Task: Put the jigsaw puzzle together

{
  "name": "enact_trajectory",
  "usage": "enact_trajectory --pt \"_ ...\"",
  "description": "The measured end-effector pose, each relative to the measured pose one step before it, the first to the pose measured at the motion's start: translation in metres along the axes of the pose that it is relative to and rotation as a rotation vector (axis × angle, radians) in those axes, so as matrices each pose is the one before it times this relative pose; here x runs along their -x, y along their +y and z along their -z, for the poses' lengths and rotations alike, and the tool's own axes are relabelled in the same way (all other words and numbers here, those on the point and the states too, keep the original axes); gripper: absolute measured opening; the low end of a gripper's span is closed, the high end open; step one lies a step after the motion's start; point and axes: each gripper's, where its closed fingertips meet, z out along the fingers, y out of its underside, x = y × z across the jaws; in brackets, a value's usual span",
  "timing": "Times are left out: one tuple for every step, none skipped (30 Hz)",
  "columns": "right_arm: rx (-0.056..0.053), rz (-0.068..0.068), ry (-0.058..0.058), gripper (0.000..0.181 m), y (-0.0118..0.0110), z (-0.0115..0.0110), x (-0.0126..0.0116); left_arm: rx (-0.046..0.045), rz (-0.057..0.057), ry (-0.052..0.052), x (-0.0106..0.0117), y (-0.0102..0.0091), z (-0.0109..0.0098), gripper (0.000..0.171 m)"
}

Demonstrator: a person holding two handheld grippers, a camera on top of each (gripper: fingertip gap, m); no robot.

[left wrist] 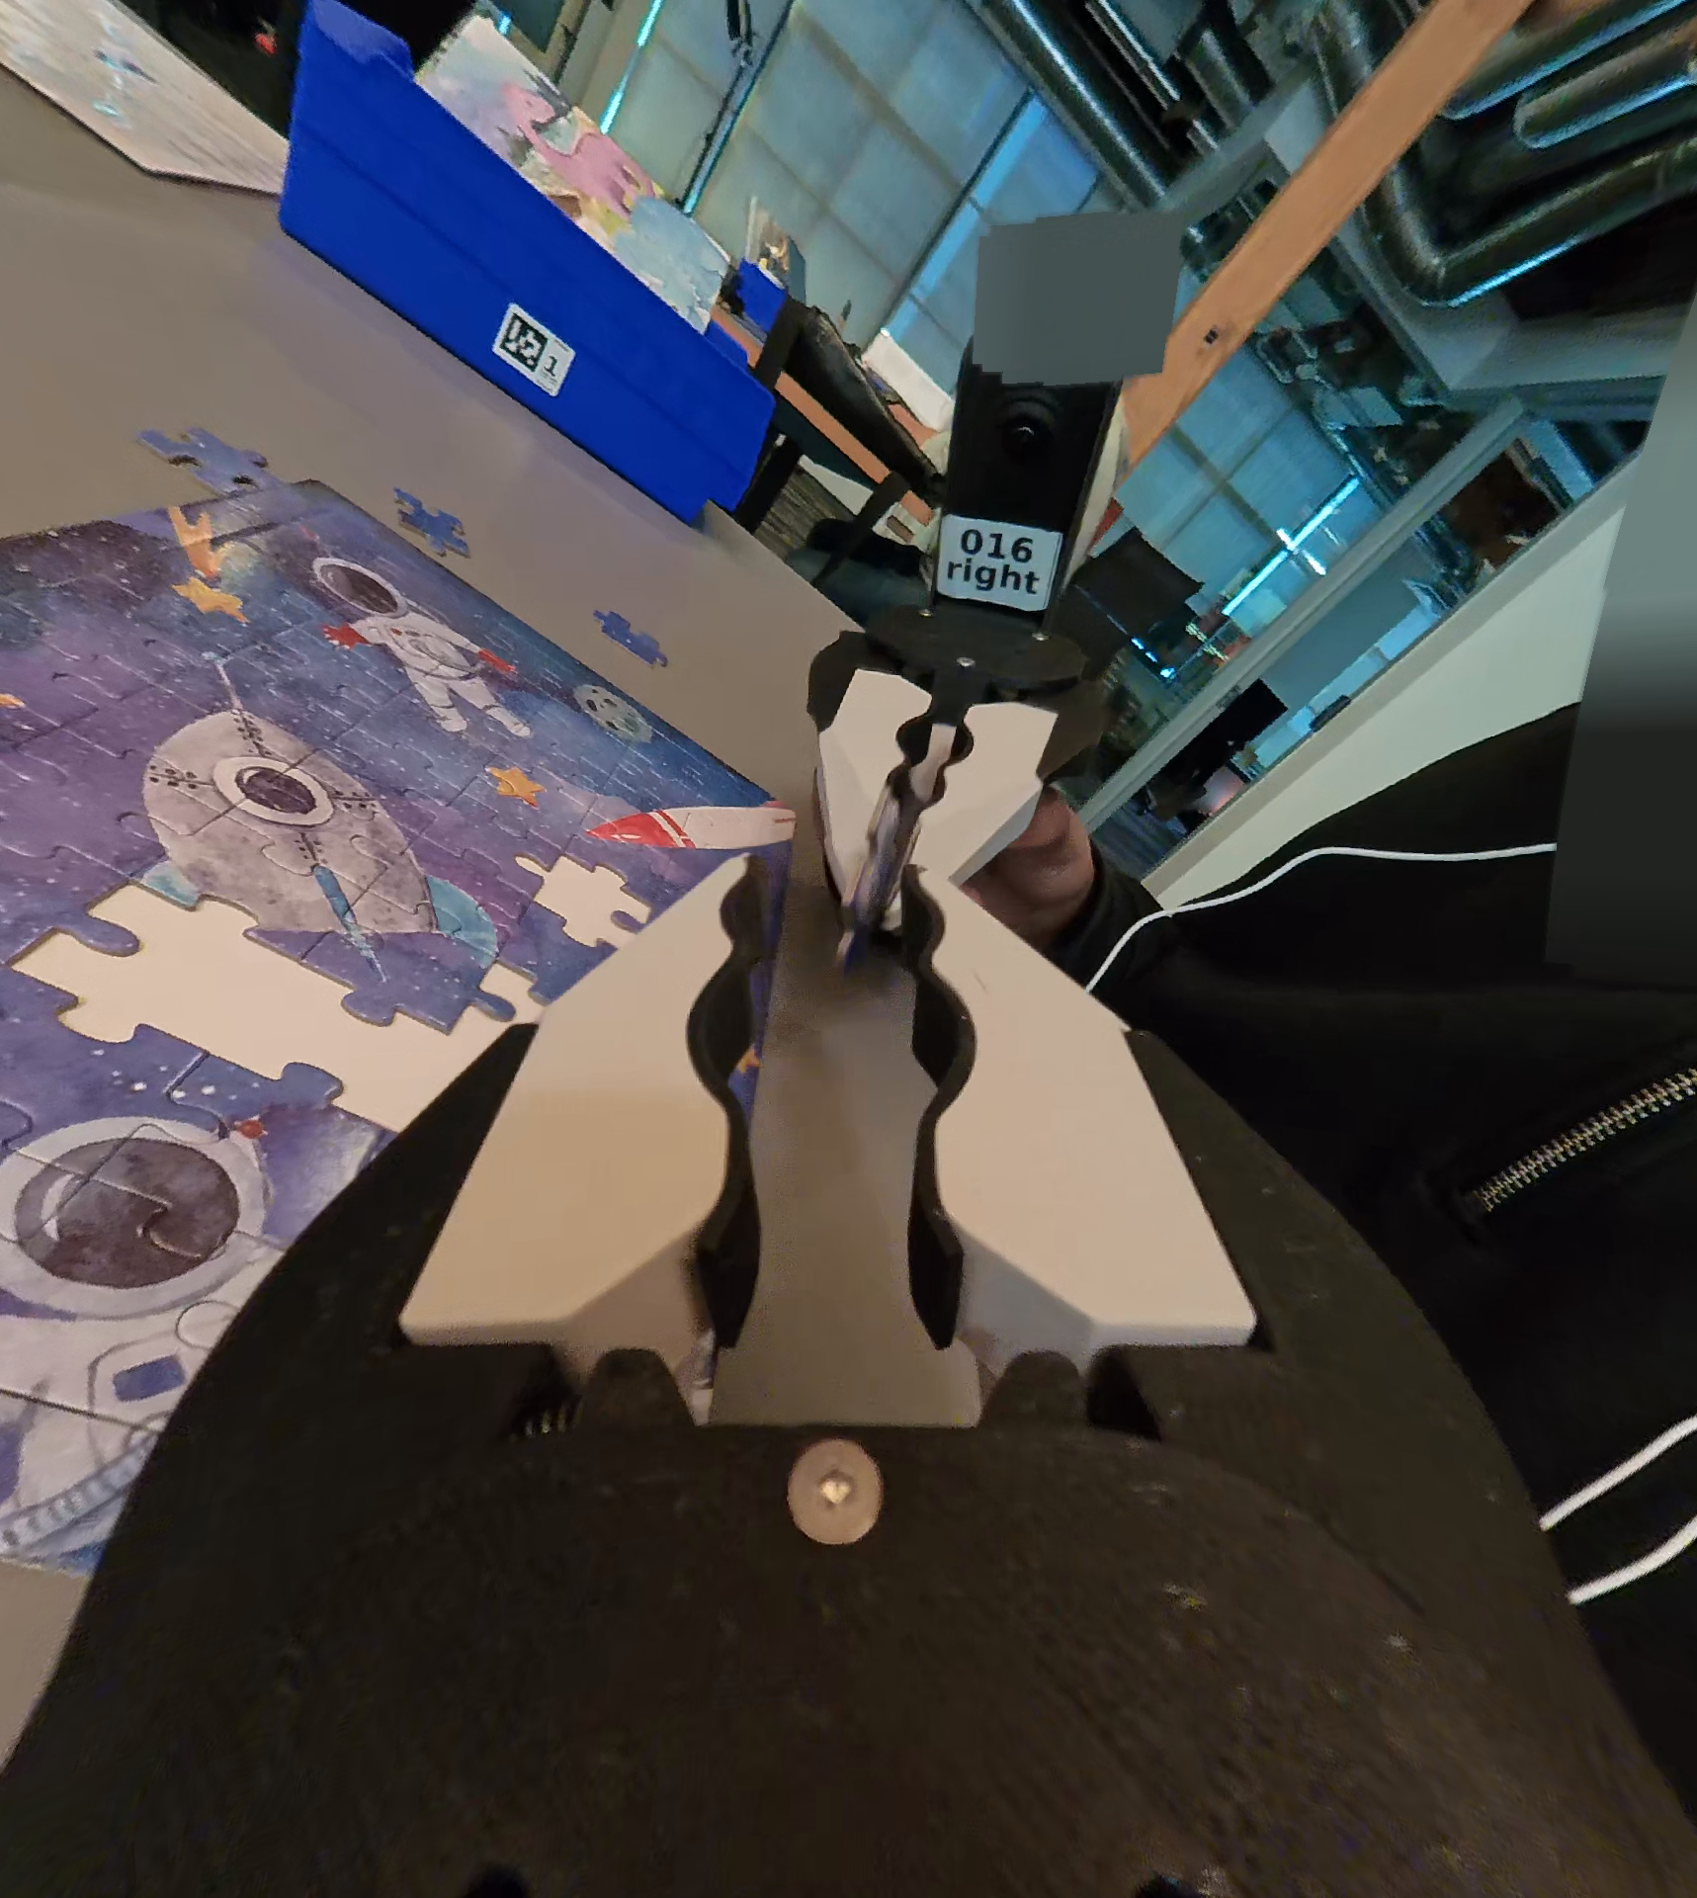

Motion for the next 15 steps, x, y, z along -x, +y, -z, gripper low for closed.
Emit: enact_trajectory --pt "-0.0199 -0.0162 -0.0071 0.0 -0.00315 0.00159 -0.00031 -0.00269 -0.002 -0.0081 0.00115 -0.00037 0.00051 0.022" --pt "-0.0164 -0.0154 -0.007 0.0 -0.00241 0.00149 -0.00045 -0.00352 -0.0001 0.0022 -0.00034 -0.00056 0.00037 0.018" --pt "-0.0132 -0.0134 -0.0065 0.0 -0.00188 0.00117 -0.0004 -0.00138 0.0024 0.0019 -0.00002 -0.00014 -0.00007 0.018" --pt "-0.011 -0.0118 -0.0042 0.0 -0.00122 0.00095 -0.00046 0.00342 0.0014 -0.0027 0.00064 0.00068 -0.00025 0.018" --pt "-0.0087 -0.0103 -0.0029 0.0 -0.00077 0.00056 -0.00052 0.00539 -0.0006 -0.0039 0.00074 0.00098 -0.00024 0.019" --pt "-0.0061 -0.0091 -0.0034 0.0 -0.00033 0.00031 -0.00029 0.00268 -0.0018 0.0002 -0.00003 0.00044 -0.00033 0.018" --pt "-0.0036 -0.0084 -0.0036 0.0 -0.00004 -0.00006 -0.00008 0.00043 -0.0017 0.0046 -0.00101 0.00004 -0.00021 0.017" --pt "-0.0017 -0.0072 -0.0022 0.0 0.00022 -0.00027 -0.0001 0.00082 -0.0009 0.007 -0.00112 0.00013 -0.00016 0.015" --pt "-0.0007 -0.005 -0.0014 0.0 0.00026 -0.00034 -0.00012 0.00064 0.0006 0.0064 -0.00099 0.00013 -0.00016 0.013" --pt "-0.0001 -0.0027 -0.0012 0.0 0.00012 -0.00045 -0.00009 -0.00041 0.0012 0.0025 -0.00038 0.00002 -0.00003 0.011" --pt "-0.0001 -0.0008 0.0002 0.0 -0.00004 -0.00042 0.00007 0.0007 0.0019 0.0008 0.00009 0.00033 -0.00015 0.011" --pt "-0.0009 0.0003 0.0009 0.0 -0.00024 -0.00037 -0.00008 0.00165 0.0025 0.0012 -0.00004 0.00036 -0.00027 0.011" --pt "-0.0014 0.0004 0.0005 0.0 -0.00023 -0.00032 -0.00012 0.00153 0.0015 0.0008 -0.00014 0.00039 -0.00021 0.01" --pt "-0.001 -0.0005 0.0003 0.0 -0.00024 -0.00032 -0.00011 0.00149 -0.001 -0.0017 0.00012 0.00021 -0.00022 0.007" --pt "-0.0008 -0.0009 -0.0004 0.0 -0.00017 -0.00044 -0.00008 0.00128 -0.0028 -0.0053 0.00051 0.00025 -0.00006 0.004"
